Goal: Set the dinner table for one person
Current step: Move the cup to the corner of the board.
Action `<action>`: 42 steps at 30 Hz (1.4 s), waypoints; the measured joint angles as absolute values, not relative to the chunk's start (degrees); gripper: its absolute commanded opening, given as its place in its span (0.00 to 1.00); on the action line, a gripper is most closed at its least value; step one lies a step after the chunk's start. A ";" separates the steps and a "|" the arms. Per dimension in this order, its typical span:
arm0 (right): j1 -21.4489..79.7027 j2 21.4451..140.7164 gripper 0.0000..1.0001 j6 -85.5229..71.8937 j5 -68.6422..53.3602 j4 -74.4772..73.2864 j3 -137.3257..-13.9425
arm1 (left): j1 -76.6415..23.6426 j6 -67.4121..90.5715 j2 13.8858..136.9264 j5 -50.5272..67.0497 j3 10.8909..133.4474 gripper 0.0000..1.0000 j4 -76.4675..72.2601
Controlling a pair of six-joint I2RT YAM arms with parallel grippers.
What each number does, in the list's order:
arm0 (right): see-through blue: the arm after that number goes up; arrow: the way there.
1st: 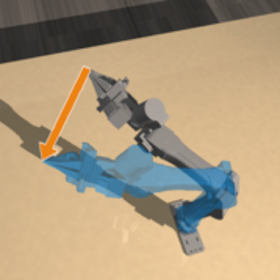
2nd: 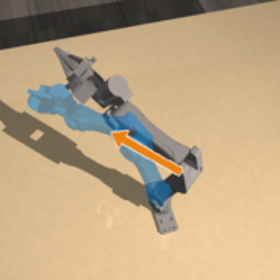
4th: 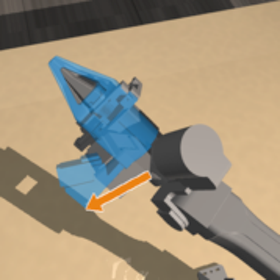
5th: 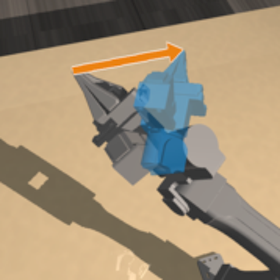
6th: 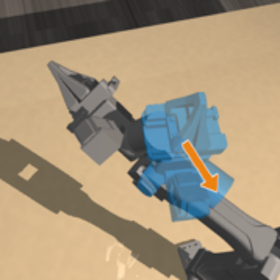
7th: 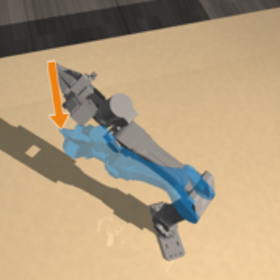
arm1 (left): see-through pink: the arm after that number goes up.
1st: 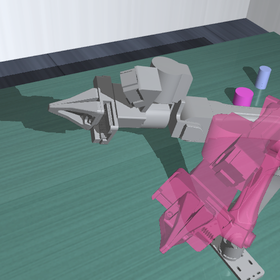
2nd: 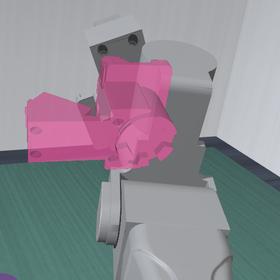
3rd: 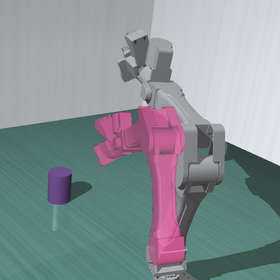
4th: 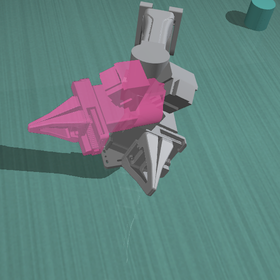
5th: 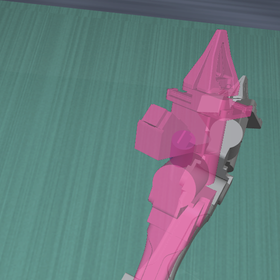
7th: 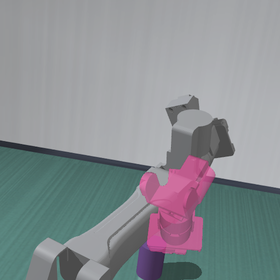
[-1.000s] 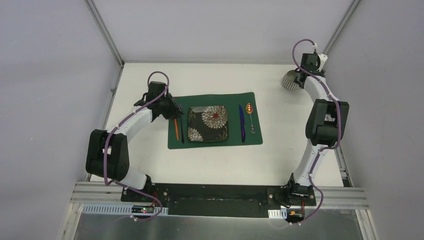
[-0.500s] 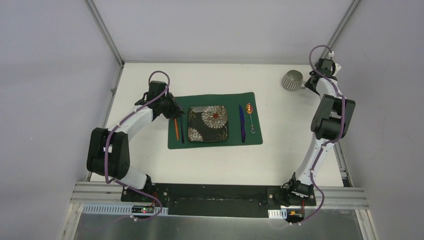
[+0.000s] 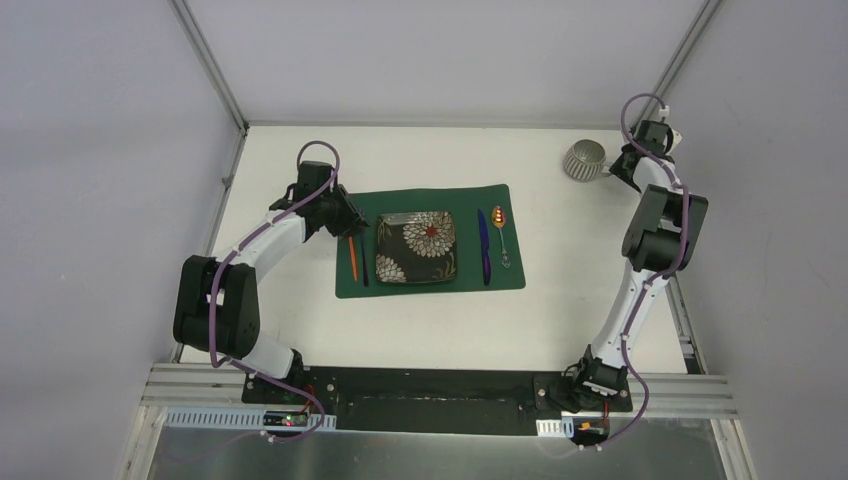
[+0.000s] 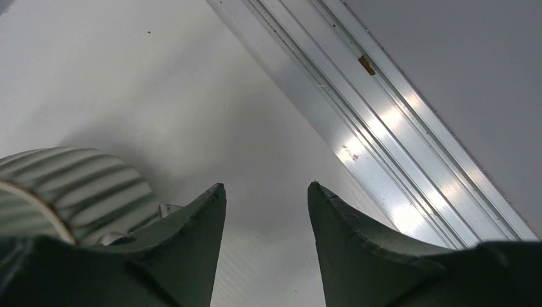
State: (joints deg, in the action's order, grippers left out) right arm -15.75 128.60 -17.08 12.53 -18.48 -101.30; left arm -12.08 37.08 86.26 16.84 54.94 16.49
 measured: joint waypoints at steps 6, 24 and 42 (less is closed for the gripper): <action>-16.03 132.03 0.53 -18.00 9.89 -17.74 -103.09 | -12.12 37.08 86.28 16.84 55.29 0.28 16.64; -16.03 132.44 0.55 -16.27 18.20 -13.69 -102.19 | -15.79 37.08 89.27 16.69 57.95 0.28 17.02; -17.72 128.22 0.53 -23.22 5.48 6.44 -99.72 | -15.81 37.04 91.50 16.91 59.55 0.27 17.54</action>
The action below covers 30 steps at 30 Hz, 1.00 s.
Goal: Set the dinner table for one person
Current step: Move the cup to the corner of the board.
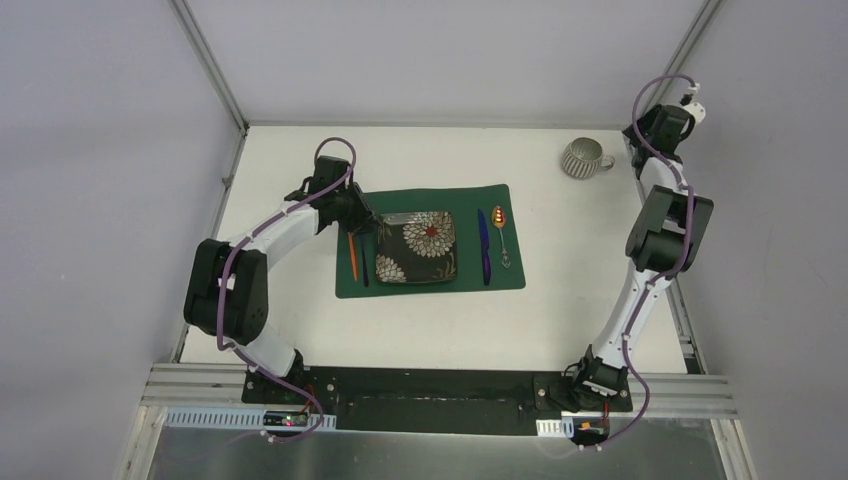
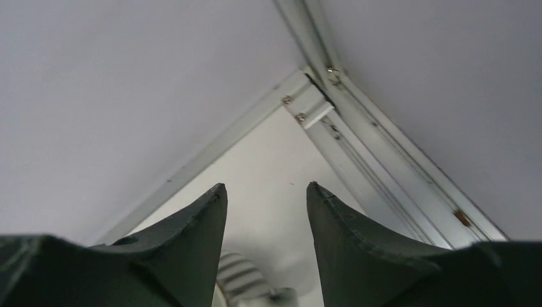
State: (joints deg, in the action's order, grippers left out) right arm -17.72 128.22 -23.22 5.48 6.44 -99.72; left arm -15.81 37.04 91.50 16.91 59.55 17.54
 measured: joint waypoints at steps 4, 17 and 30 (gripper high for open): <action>-18.48 131.61 0.51 -26.28 -2.15 7.53 -106.10 | -15.81 37.04 91.72 17.08 59.55 0.27 17.52; -18.57 139.41 0.50 -30.44 -14.48 1.50 -112.66 | -15.84 37.04 91.83 17.15 59.55 0.27 17.47; -18.24 139.13 0.49 -30.96 -18.90 -0.45 -108.66 | -16.58 37.06 91.83 17.26 59.55 0.27 16.86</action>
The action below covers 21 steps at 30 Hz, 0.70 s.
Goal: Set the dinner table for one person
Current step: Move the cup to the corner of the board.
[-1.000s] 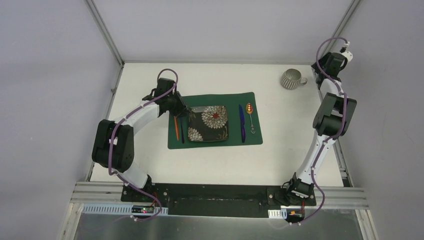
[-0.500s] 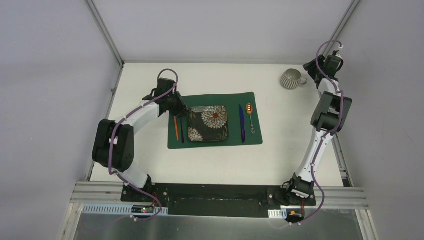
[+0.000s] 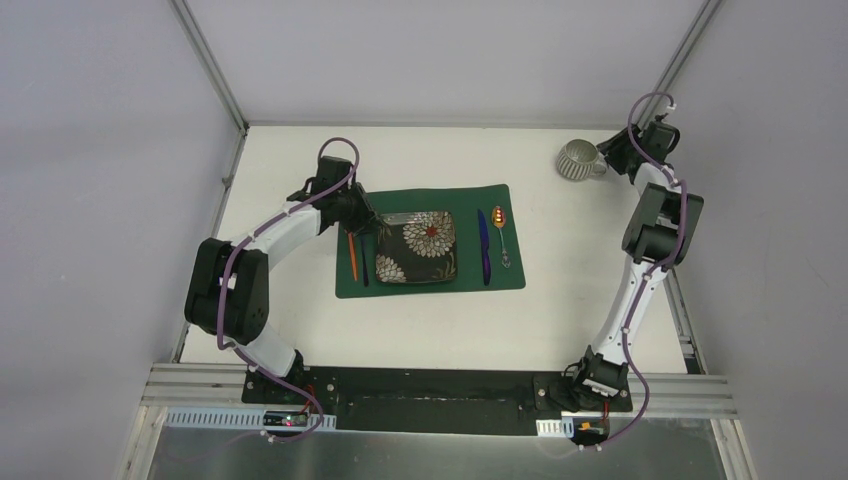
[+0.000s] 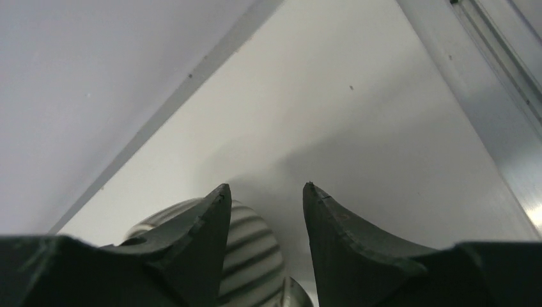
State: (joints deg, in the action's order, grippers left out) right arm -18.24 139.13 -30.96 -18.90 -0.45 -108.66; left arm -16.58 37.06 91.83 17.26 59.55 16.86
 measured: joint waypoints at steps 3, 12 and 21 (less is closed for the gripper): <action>-18.26 138.37 0.49 -30.59 -18.74 -1.28 -106.59 | -16.58 37.08 91.83 17.30 59.55 0.27 16.67; -18.24 134.04 0.49 -30.33 -18.81 -2.20 -101.38 | -17.67 37.28 91.83 17.82 59.55 0.26 16.43; -18.24 127.68 0.48 -30.33 -18.70 -1.96 -95.09 | -17.72 38.22 91.81 18.09 58.98 0.26 16.16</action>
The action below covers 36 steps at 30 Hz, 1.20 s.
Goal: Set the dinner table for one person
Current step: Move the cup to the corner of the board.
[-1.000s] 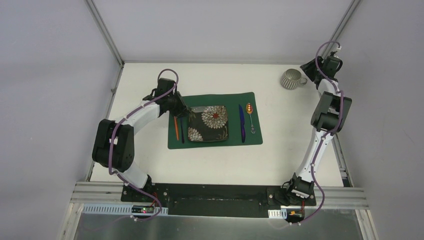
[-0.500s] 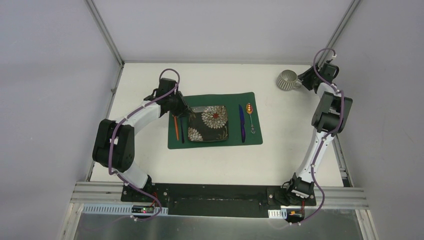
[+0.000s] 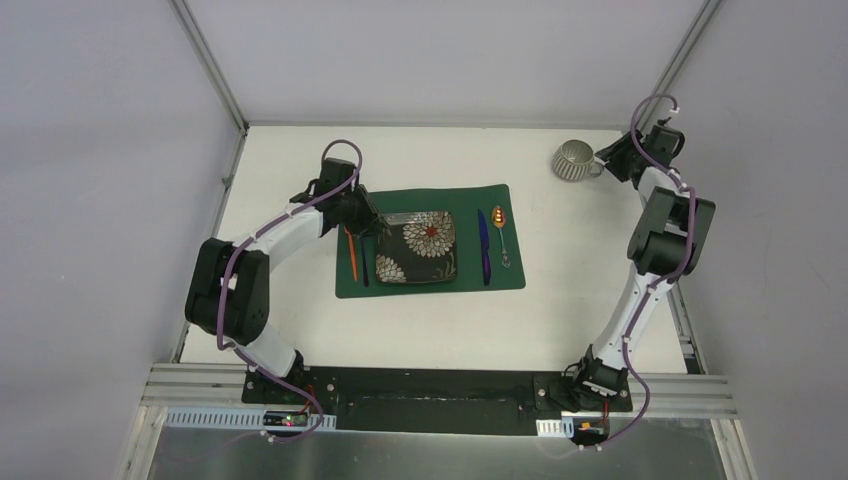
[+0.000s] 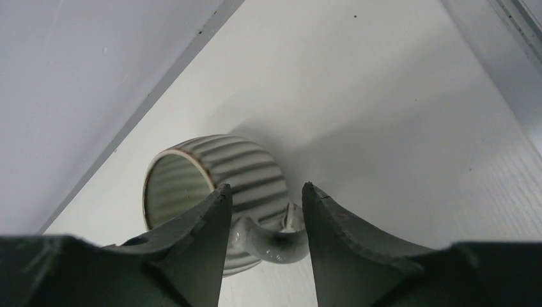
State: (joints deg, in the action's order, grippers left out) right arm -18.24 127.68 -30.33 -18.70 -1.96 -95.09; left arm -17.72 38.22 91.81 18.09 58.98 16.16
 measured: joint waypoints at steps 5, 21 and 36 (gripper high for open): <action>-18.02 125.51 0.48 -30.35 -18.70 -0.91 -91.74 | -18.44 38.35 90.94 18.09 58.08 0.26 15.99; -13.28 124.70 0.45 -30.76 -18.92 1.91 -84.12 | -18.41 38.37 88.82 18.09 56.80 0.26 15.94; -5.45 107.85 0.45 -18.81 -4.05 -6.63 -79.18 | -18.44 38.39 88.23 18.09 56.27 0.26 15.90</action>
